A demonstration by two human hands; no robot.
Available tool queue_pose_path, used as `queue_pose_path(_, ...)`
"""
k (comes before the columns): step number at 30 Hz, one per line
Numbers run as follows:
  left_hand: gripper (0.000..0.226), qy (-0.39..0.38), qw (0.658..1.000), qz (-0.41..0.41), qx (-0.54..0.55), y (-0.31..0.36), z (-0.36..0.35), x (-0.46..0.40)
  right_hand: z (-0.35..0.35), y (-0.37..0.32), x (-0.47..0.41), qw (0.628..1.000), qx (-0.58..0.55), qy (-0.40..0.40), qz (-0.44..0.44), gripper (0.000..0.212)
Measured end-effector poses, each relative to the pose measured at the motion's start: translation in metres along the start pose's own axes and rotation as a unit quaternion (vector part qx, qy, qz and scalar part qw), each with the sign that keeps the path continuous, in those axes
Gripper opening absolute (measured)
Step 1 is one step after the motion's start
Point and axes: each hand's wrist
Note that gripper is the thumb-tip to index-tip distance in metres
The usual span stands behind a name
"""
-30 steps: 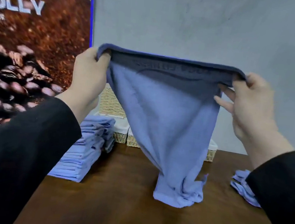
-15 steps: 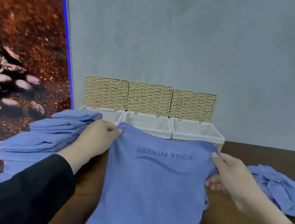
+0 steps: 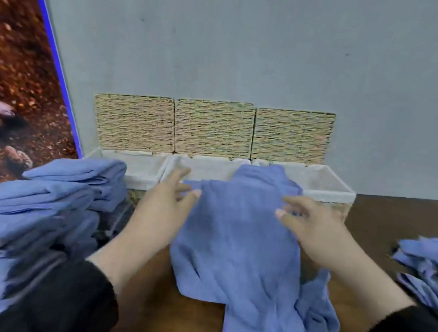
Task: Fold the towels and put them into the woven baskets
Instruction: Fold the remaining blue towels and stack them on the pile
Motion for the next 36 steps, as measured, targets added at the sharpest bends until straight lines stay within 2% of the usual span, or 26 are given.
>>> queue_pose_path(2, 0.048, -0.015, 0.998, 0.003, -0.058, -0.038, -0.019, 0.032, -0.018, 0.021, 0.023, 0.999, 0.031, -0.037, -0.019, 0.040)
queue_pose_path(4, 0.060, -0.061, 0.990, 0.031, -0.123, -0.061, -0.025, 0.045, -0.022, 0.030, 0.036, 0.992, 0.088, -0.081, -0.028, 0.051)
queue_pose_path(7, 0.075, -0.142, 0.971, 0.048, -0.187, -0.071, -0.021, 0.045, -0.015, 0.027, 0.042, 0.975, 0.150, -0.164, 0.014, 0.044)
queue_pose_path(9, 0.066, -0.187, 0.951, 0.015, -0.247, -0.076, -0.022, 0.042, -0.008, 0.026, 0.045, 0.965, 0.139, -0.217, 0.047, 0.026)
queue_pose_path(10, 0.053, -0.198, 0.948, 0.012, -0.249, -0.076, -0.023, 0.041, -0.004, 0.026, 0.047, 0.958, 0.129, -0.248, 0.058, 0.022)
queue_pose_path(12, 0.016, -0.164, 0.962, -0.011, -0.217, -0.076, -0.027, 0.039, 0.003, 0.028, 0.050, 0.947, 0.109, -0.293, 0.072, 0.019)
queue_pose_path(13, 0.013, -0.137, 0.969, -0.034, -0.201, -0.078, -0.030, 0.037, 0.005, 0.030, 0.049, 0.946, 0.101, -0.298, 0.074, 0.016)
queue_pose_path(14, 0.020, -0.111, 0.973, -0.058, -0.193, -0.080, -0.031, 0.035, 0.007, 0.030, 0.048, 0.947, 0.095, -0.297, 0.075, 0.013)
queue_pose_path(16, 0.019, -0.036, 0.983, -0.091, -0.156, -0.080, -0.032, 0.031, 0.006, 0.031, 0.046, 0.955, 0.088, -0.268, 0.088, 0.015)
queue_pose_path(17, 0.015, 0.027, 0.986, -0.107, -0.127, -0.077, -0.029, 0.030, 0.004, 0.031, 0.045, 0.964, 0.079, -0.236, 0.092, 0.017)
queue_pose_path(19, 0.009, 0.173, 0.971, -0.142, -0.087, -0.067, -0.017, 0.029, -0.001, 0.027, 0.044, 0.987, 0.026, -0.126, 0.091, 0.015)
queue_pose_path(20, 0.011, 0.220, 0.964, -0.132, -0.073, -0.061, -0.011, 0.029, -0.005, 0.023, 0.044, 0.994, -0.008, -0.053, 0.091, 0.012)
queue_pose_path(22, 0.010, 0.232, 0.969, -0.080, -0.035, -0.061, -0.006, 0.025, -0.015, 0.021, 0.042, 0.995, -0.029, 0.053, 0.084, 0.010)
queue_pose_path(24, 0.016, 0.170, 0.984, -0.028, 0.034, -0.064, -0.010, 0.021, -0.027, 0.025, 0.037, 0.996, 0.004, 0.057, 0.065, 0.013)
queue_pose_path(26, 0.039, 0.093, 0.993, -0.008, 0.075, -0.067, -0.016, 0.022, -0.036, 0.032, 0.035, 0.997, 0.071, -0.007, 0.026, 0.018)
queue_pose_path(27, 0.043, 0.071, 0.995, -0.021, 0.060, -0.067, -0.018, 0.024, -0.038, 0.033, 0.034, 0.996, 0.086, -0.011, 0.016, 0.023)
queue_pose_path(29, 0.026, 0.031, 0.996, -0.088, 0.012, -0.064, -0.019, 0.031, -0.033, 0.029, 0.035, 0.996, 0.054, 0.045, 0.046, 0.023)
queue_pose_path(30, 0.015, -0.021, 0.991, -0.130, -0.015, -0.066, -0.021, 0.036, -0.030, 0.025, 0.037, 0.994, 0.029, 0.068, 0.087, 0.017)
queue_pose_path(31, 0.016, -0.097, 0.981, -0.164, -0.048, -0.067, -0.022, 0.040, -0.028, 0.020, 0.040, 0.989, 0.016, 0.057, 0.134, 0.015)
queue_pose_path(33, 0.048, -0.253, 0.938, -0.188, -0.146, -0.069, -0.029, 0.048, -0.030, 0.013, 0.046, 0.978, 0.030, -0.054, 0.198, 0.021)
queue_pose_path(34, 0.063, -0.297, 0.920, -0.169, -0.194, -0.072, -0.032, 0.049, -0.035, 0.015, 0.047, 0.970, 0.061, -0.120, 0.204, 0.029)
queue_pose_path(35, 0.068, -0.316, 0.908, -0.153, -0.231, -0.073, -0.033, 0.049, -0.041, 0.017, 0.048, 0.960, 0.098, -0.169, 0.202, 0.036)
queue_pose_path(36, 0.062, -0.314, 0.906, -0.152, -0.241, -0.075, -0.033, 0.048, -0.047, 0.022, 0.048, 0.953, 0.132, -0.193, 0.193, 0.036)
Point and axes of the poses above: each hand's wrist, its own x-axis away from the middle knuckle, its own z-axis out of the back of the hand, y = z × x, and after that the axes turned 3 degrees about z, right-handed
